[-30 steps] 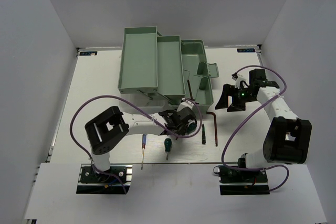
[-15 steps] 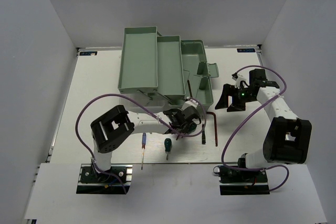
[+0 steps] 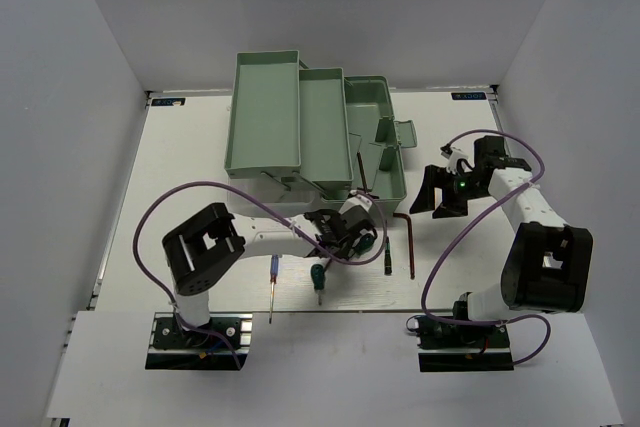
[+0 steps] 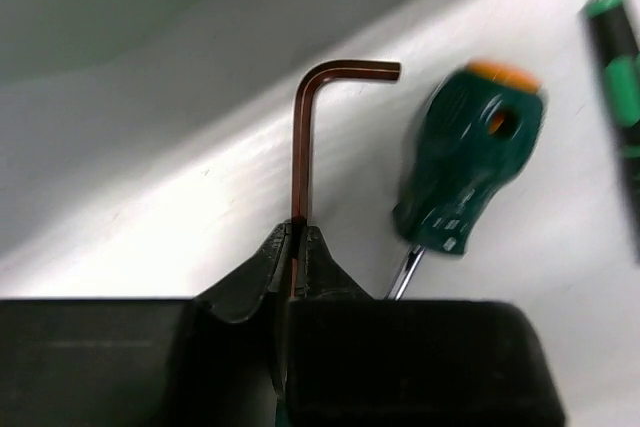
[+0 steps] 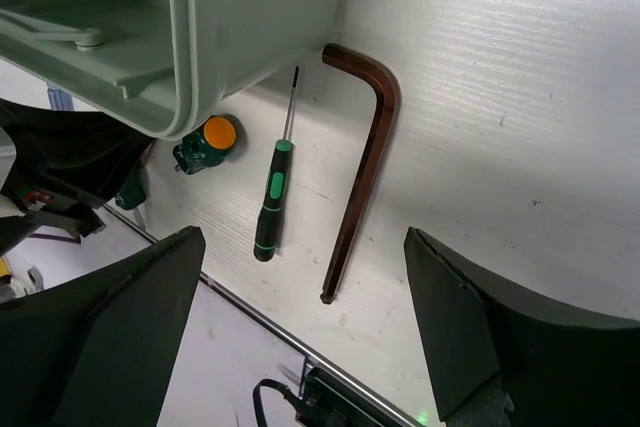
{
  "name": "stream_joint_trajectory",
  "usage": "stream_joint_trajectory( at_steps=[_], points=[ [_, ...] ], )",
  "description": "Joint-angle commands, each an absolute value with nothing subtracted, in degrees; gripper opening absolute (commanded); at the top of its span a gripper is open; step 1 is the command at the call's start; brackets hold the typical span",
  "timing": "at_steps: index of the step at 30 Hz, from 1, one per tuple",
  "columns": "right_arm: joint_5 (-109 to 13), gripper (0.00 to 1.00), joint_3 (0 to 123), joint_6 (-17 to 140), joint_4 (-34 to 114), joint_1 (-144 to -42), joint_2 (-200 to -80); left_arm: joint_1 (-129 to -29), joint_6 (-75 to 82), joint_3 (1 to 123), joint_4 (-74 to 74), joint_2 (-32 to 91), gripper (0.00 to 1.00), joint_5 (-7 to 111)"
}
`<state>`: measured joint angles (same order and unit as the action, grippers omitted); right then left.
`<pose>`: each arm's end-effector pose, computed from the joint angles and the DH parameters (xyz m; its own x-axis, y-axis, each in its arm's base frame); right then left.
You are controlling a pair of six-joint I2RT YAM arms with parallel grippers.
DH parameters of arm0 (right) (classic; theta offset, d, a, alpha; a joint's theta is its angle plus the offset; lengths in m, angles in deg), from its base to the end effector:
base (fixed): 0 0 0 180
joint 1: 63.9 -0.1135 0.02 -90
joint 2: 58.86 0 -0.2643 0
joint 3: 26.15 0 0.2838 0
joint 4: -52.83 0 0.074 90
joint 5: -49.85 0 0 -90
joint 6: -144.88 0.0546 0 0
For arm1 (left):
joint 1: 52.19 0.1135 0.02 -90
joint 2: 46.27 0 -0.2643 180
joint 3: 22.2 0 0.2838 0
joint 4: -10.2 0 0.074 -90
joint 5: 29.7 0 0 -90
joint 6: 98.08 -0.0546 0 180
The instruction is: Sort the tools into containers
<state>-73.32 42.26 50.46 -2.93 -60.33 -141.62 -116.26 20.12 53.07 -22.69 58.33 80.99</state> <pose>0.3036 0.0110 0.1928 -0.9254 -0.0069 -0.3789 -0.2056 0.8490 0.4867 0.1889 -0.3444 0.1196 -0.7045 0.4379 -0.5585 0.4952 0.8670 0.0552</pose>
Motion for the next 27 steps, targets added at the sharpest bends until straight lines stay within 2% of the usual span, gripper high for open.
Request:
stream_joint_trajectory(
  at_steps=[1, 14, 22, 24, 25, 26, 27],
  points=[
    [-73.7, 0.87, 42.1, 49.2, -3.0, -59.9, -140.5, -116.1, 17.1, 54.3, -28.4, 53.8, 0.0, 80.6],
    [-74.1, 0.87, 41.7, 49.4, -3.0, -59.5, -140.6, -115.6, 18.2, 55.9, -31.3, 47.4, 0.0, 83.2],
    [-73.9, 0.87, 41.8, 48.4, -3.8, -59.4, -140.2, -116.6, 12.7, 59.3, -27.3, 43.2, 0.0, 75.3],
    [-73.8, 0.8, 41.8, 47.2, -4.0, -59.2, -140.1, -116.6, 11.5, 60.8, -26.6, 42.4, 0.0, 73.6],
    [-74.0, 0.71, 41.7, 46.8, -4.0, -59.3, -140.1, -115.7, 11.5, 61.6, -27.1, 42.4, 0.0, 73.0],
    [-74.2, 0.45, 41.8, 45.9, -4.3, -59.2, -140.1, -115.6, 11.5, 63.1, -27.1, 41.9, 0.0, 73.0],
    [-74.3, 0.29, 41.6, 45.4, -4.6, -59.2, -140.1, -115.6, 11.5, 64.0, -27.1, 41.9, 0.0, 73.5]
  ],
)
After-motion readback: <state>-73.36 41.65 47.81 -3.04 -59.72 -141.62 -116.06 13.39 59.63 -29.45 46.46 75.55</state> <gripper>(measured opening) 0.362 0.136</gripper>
